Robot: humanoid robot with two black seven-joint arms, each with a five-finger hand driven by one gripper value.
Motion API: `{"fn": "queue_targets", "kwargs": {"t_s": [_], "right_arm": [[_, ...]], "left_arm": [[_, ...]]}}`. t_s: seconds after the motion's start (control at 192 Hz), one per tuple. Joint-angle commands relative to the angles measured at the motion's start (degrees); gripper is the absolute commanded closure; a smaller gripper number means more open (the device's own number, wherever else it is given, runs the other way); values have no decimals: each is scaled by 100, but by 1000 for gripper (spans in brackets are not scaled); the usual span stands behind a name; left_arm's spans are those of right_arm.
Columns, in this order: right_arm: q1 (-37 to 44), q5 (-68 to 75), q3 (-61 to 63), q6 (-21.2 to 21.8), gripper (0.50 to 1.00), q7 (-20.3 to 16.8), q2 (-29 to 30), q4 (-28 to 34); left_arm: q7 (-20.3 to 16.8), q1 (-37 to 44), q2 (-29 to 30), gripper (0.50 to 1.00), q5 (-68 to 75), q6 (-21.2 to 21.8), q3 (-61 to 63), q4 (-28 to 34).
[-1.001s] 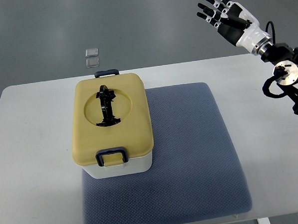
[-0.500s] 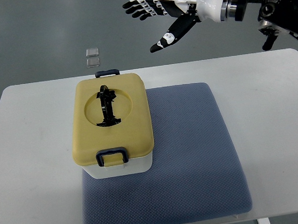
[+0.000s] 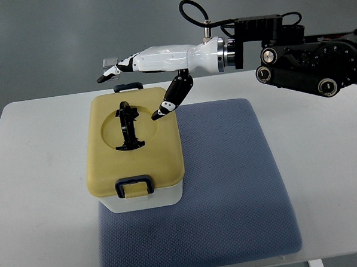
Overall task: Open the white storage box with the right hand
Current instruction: 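Lower the right hand onto the black handle on the yellow lid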
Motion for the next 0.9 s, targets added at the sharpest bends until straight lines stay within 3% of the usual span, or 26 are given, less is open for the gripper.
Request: {"fn": "queue_targets", "kwargs": {"t_s": [0.0, 0.407, 0.897], "right_arm": [[-156, -98, -5, -139, 570, -1, 92, -98], [-446, -186, 4, -728, 572, -1, 453, -520], [-666, -186, 22, -1185, 574, -1, 1349, -1197]], "left_arm": [[0, 9, 0, 500, 0, 1, -2, 8], [0, 9, 0, 500, 0, 1, 7, -1], [0, 0, 0, 500, 0, 0, 7, 8]]}}
